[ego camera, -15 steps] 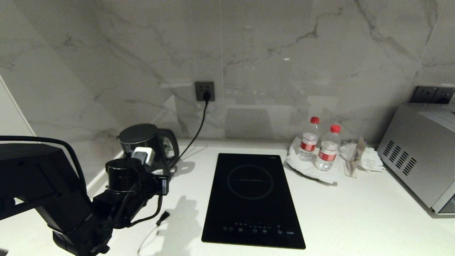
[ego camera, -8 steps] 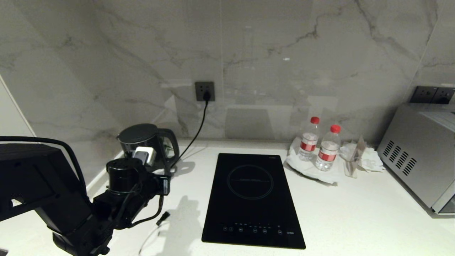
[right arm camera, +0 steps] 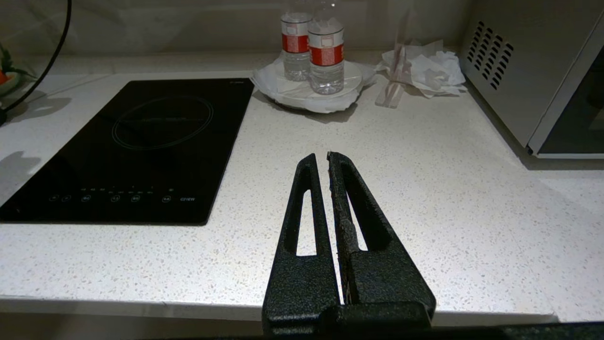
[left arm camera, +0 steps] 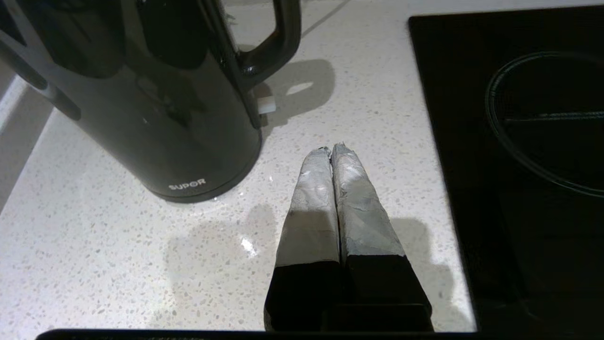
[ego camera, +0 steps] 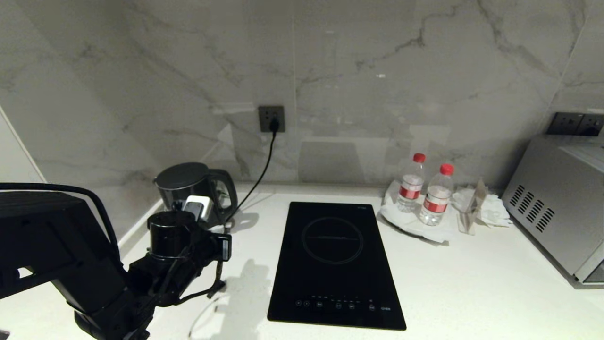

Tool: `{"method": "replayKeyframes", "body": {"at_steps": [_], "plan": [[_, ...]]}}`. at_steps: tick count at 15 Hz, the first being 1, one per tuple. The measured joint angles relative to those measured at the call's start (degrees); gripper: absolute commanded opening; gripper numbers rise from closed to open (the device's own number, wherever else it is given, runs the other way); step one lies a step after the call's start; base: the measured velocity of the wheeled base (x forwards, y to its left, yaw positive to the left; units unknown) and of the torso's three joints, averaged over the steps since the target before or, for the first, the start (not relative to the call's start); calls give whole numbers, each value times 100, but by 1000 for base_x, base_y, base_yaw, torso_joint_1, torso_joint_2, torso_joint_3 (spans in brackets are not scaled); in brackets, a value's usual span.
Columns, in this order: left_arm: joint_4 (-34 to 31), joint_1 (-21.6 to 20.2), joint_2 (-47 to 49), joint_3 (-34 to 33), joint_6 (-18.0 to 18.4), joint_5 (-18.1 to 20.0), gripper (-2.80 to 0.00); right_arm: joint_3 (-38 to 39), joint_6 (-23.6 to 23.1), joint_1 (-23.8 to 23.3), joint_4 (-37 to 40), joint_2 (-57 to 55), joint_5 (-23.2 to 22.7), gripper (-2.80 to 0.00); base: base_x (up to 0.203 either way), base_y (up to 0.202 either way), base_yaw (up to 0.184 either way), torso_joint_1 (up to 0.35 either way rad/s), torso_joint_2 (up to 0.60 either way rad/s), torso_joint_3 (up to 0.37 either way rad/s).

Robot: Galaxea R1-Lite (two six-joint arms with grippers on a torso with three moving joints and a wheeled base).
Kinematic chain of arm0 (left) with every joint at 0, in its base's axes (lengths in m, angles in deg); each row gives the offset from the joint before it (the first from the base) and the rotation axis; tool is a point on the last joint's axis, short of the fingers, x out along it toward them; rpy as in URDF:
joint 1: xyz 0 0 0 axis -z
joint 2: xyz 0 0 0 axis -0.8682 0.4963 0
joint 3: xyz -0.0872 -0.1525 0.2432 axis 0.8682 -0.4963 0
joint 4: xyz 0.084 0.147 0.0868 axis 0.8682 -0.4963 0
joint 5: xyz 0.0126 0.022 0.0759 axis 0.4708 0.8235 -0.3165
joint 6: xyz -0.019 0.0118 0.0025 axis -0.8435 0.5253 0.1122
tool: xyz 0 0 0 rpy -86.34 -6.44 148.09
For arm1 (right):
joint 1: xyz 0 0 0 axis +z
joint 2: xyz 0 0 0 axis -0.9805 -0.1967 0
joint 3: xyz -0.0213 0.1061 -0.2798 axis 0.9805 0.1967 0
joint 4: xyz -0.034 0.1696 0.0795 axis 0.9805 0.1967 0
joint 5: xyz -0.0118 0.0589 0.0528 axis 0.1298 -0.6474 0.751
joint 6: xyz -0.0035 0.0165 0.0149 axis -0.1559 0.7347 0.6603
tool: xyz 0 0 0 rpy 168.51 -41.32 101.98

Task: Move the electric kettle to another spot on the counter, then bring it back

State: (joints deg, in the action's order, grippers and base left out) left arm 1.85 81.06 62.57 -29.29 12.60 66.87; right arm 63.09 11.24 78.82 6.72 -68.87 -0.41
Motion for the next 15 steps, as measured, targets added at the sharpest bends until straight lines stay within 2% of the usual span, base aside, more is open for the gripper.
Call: {"method": "replayKeyframes", "body": {"at_steps": [12,15], "plan": [[-58,9,67,125,-10,0,-280,0,1,0,0,0,2,-280,0,0,0,2,3,-194],[-9,35,89,78,-16,18,-280,0,-2,0,2,0,3,-280,0,0,0,8,5,-76]]}}
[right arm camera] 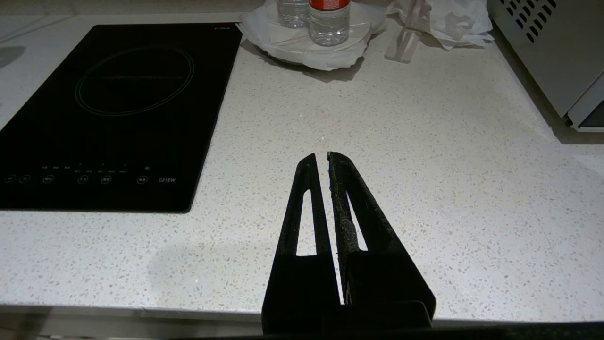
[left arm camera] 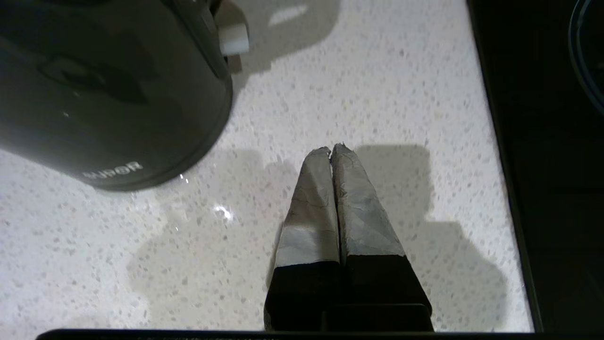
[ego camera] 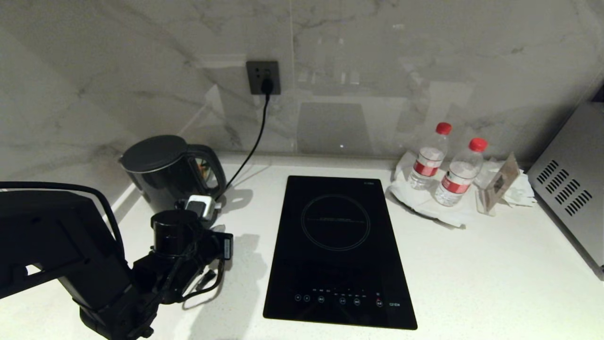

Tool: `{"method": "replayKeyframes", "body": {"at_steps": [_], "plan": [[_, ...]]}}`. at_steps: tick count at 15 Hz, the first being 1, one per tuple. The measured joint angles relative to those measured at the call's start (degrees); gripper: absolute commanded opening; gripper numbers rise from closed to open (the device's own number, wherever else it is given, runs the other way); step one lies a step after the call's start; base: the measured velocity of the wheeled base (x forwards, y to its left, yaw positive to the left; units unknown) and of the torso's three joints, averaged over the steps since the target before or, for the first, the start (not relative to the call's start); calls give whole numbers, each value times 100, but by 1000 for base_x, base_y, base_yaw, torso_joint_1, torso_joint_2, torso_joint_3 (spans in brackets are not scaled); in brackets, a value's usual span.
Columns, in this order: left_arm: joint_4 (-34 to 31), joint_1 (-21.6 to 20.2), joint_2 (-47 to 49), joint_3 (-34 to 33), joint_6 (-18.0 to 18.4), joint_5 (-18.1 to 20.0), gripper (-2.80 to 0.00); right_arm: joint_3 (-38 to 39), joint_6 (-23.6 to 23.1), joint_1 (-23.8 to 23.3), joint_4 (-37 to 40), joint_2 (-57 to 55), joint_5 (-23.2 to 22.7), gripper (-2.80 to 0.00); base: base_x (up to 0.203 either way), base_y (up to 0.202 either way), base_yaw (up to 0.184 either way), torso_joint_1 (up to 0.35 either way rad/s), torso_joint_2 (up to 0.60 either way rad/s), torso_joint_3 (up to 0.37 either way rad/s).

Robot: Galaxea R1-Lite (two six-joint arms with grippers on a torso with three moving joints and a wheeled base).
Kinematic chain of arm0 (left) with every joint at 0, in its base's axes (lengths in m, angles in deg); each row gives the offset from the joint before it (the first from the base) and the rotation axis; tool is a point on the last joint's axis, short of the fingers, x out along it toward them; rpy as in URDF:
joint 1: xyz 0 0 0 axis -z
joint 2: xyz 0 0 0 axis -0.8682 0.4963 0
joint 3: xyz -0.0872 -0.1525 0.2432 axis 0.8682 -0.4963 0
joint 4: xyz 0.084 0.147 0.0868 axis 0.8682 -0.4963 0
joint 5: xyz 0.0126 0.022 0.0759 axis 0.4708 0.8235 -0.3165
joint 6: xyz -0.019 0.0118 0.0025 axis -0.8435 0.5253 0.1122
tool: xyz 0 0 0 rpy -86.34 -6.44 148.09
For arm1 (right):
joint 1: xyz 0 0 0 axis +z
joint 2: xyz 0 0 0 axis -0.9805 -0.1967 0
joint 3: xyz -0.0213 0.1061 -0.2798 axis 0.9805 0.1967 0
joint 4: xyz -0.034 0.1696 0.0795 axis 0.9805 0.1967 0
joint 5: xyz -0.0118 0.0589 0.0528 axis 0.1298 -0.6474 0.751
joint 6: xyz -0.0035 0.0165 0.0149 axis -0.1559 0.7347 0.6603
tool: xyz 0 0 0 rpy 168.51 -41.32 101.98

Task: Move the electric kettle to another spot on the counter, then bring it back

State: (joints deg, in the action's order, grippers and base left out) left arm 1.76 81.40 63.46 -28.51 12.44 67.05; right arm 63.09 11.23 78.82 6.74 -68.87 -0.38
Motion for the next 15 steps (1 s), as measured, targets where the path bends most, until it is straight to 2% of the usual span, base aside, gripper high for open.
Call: {"method": "replayKeyframes", "body": {"at_steps": [1,2,5,8,10,15], "plan": [[52,47,13,-32,-5,23,-280,0,2,0,-2,0,0,-280,0,0,0,7,2,-27],[199,169,31,-50,-11,14,0,0,2,0,-2,0,-3,-280,0,0,0,0,0,0],[328,547,220,150,7,-325,0,0,2,0,-2,0,-1,-280,0,0,0,0,0,0],[279,731,460,553,17,-363,0,0,2,0,-1,0,0,-280,0,0,0,0,0,0],[134,685,703,1000,20,-376,0,0,1,0,-1,0,0,-280,0,0,0,0,0,0],[-892,371,1190,2137,101,-343,0,0,0,0,-2,0,0,-280,0,0,0,0,0,0]]}}
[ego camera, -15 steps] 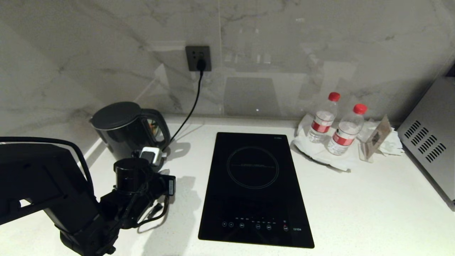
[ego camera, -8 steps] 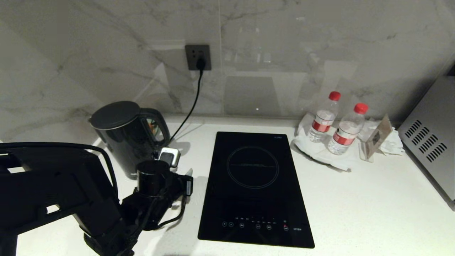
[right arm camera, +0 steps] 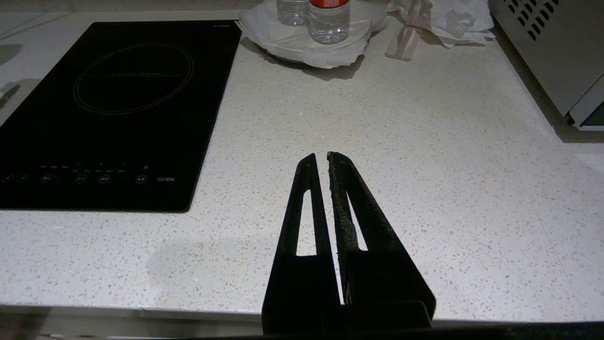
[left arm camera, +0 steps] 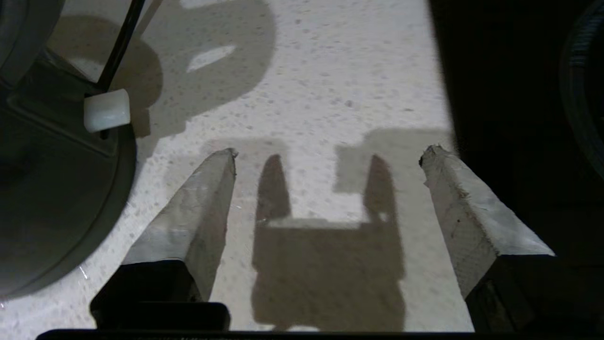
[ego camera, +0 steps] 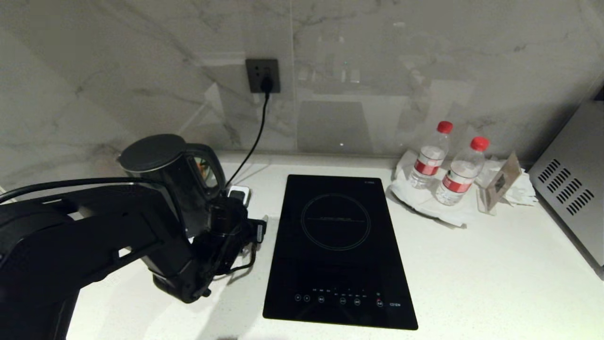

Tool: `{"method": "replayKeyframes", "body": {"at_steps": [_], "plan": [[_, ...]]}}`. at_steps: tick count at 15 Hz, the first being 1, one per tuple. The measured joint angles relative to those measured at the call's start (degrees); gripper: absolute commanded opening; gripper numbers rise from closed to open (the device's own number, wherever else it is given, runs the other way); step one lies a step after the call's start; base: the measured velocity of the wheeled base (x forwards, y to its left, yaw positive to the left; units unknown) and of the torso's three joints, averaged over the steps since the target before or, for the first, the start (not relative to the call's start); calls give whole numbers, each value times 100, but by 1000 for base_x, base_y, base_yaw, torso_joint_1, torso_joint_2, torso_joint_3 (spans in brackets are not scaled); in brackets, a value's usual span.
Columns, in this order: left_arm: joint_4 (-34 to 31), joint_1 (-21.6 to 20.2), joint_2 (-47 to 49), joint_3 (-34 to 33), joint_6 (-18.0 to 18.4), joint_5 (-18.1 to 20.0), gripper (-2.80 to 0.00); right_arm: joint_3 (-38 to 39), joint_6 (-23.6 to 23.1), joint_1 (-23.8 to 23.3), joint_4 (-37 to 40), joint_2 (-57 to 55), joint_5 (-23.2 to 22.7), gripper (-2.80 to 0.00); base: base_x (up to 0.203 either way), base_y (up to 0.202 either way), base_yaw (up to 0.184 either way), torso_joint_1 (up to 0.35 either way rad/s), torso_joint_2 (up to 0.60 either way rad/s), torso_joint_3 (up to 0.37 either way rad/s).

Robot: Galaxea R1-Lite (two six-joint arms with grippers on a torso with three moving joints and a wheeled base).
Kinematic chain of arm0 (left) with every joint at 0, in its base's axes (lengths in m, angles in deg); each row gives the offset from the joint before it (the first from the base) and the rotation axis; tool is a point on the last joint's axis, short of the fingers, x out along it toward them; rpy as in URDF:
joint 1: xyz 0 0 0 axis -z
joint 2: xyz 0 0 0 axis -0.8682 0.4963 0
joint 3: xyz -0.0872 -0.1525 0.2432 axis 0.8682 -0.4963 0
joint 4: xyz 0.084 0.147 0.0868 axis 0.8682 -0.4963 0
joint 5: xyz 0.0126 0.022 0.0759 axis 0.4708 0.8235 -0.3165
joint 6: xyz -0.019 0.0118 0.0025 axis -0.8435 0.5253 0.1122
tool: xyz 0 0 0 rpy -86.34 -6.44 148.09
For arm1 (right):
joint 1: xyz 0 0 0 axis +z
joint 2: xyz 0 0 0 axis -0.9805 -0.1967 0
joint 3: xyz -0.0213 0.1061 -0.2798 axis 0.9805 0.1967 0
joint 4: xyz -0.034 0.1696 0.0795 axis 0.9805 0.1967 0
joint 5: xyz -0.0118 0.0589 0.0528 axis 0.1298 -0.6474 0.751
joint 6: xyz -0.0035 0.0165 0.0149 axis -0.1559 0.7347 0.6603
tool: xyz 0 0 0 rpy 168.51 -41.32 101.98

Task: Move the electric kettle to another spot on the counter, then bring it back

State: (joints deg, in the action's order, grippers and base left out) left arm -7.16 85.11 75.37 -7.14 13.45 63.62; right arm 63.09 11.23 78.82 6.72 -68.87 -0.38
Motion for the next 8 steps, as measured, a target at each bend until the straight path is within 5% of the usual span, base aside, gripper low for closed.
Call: {"method": "replayKeyframes", "body": {"at_steps": [8], "plan": [[-79,-402,375,738,60,-38,0,0,2,0,0,0,0,-280,0,0,0,0,0,0]]}}
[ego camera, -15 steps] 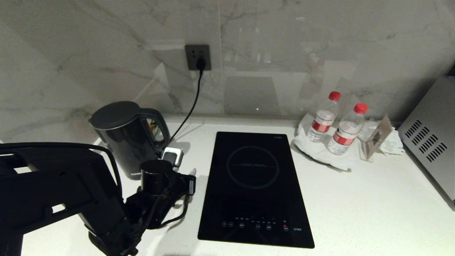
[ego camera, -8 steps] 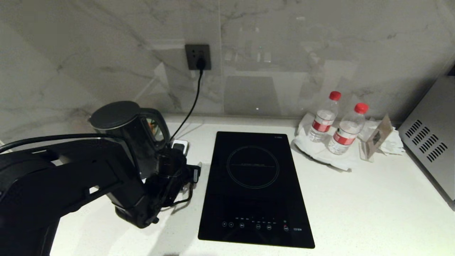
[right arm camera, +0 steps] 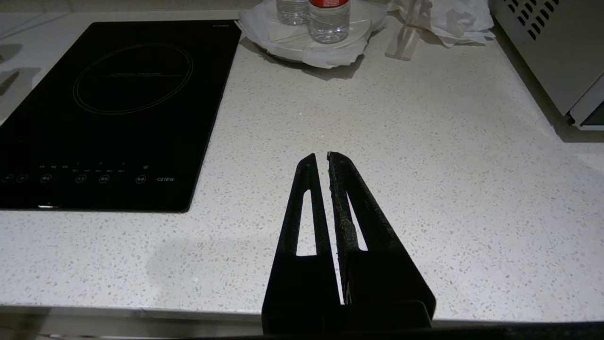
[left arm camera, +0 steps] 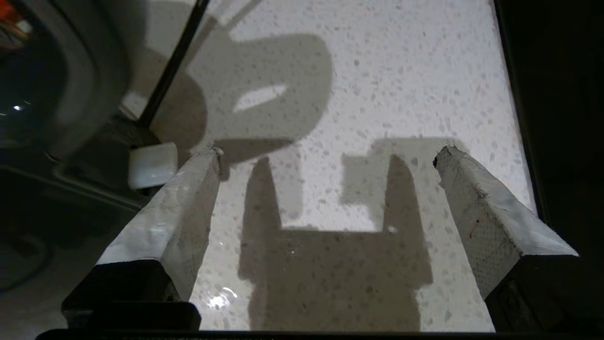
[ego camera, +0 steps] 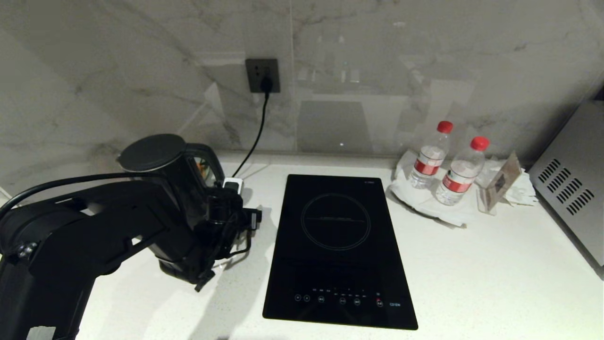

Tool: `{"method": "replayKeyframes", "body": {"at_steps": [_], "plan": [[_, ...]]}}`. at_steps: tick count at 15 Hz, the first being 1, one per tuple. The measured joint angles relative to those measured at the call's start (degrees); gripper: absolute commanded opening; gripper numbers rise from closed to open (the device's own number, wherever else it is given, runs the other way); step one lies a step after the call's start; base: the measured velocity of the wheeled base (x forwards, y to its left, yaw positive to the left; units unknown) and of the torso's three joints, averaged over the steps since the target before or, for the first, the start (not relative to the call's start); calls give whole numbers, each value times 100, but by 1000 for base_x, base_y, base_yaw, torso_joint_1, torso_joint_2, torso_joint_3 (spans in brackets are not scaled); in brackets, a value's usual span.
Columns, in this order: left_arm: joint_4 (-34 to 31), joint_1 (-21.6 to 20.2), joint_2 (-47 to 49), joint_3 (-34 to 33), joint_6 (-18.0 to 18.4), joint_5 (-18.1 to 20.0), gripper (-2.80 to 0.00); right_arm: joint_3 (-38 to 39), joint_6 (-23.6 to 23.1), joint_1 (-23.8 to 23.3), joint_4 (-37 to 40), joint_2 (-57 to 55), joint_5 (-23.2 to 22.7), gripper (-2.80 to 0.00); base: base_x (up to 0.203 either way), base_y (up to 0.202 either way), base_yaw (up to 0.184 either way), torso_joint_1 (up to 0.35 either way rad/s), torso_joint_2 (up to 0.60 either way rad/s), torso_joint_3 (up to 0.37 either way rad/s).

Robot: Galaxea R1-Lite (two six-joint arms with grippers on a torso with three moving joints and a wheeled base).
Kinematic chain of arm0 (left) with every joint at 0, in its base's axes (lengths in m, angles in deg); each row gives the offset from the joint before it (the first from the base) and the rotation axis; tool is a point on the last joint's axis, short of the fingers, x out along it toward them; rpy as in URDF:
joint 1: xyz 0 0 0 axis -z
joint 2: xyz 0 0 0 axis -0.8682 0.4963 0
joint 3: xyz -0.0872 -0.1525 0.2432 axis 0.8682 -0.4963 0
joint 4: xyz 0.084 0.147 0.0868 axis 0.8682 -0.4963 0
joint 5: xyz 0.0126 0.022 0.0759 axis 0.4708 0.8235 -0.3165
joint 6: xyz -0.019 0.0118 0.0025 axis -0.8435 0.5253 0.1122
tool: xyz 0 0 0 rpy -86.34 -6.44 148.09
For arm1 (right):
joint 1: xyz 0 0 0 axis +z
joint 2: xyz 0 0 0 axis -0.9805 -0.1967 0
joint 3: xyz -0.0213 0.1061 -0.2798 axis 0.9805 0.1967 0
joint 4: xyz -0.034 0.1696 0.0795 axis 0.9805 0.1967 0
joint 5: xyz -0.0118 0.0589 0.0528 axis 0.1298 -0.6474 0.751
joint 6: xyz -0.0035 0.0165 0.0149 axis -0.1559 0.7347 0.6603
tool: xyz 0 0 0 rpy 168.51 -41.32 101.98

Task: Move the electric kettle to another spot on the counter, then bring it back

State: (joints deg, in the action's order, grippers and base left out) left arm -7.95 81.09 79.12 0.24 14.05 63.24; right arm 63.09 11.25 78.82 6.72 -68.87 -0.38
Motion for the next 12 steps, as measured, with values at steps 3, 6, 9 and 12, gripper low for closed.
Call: {"method": "replayKeyframes", "body": {"at_steps": [3,6,9,12], "plan": [[244,-65,-77,-124,-18,1,0,0,0,0,2,0,0,-280,0,0,0,0,0,0],[265,-153,-140,-187,-7,-7,0,0,0,0,0,0,0,-280,0,0,0,0,0,0],[243,-260,-109,-119,1,-12,0,0,-2,-2,0,0,0,-280,0,0,0,0,0,0],[230,-274,-27,-42,12,-12,0,0,0,0,0,0,1,-280,0,0,0,0,0,0]]}}
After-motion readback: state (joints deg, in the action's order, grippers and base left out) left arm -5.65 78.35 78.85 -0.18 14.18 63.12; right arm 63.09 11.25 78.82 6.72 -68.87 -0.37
